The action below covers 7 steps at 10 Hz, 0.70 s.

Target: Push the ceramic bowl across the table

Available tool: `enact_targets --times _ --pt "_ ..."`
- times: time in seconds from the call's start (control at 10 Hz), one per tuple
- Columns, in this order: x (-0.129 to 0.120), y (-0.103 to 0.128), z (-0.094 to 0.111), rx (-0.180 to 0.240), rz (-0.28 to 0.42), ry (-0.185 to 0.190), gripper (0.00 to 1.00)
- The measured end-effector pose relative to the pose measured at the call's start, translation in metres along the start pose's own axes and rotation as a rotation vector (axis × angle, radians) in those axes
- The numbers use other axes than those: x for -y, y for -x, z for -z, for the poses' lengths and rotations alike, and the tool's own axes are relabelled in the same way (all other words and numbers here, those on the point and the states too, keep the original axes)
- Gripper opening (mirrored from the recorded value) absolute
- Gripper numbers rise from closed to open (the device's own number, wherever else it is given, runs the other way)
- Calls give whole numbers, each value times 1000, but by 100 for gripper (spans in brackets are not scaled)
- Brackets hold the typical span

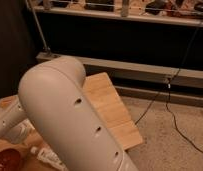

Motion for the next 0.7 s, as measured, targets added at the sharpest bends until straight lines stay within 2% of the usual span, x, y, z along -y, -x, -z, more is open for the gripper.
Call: enact_targets --times 0.4,0.7 --pt "-13 8 -5 1 19 16 65" --pt "-21 10 -8 -2 9 69 65"
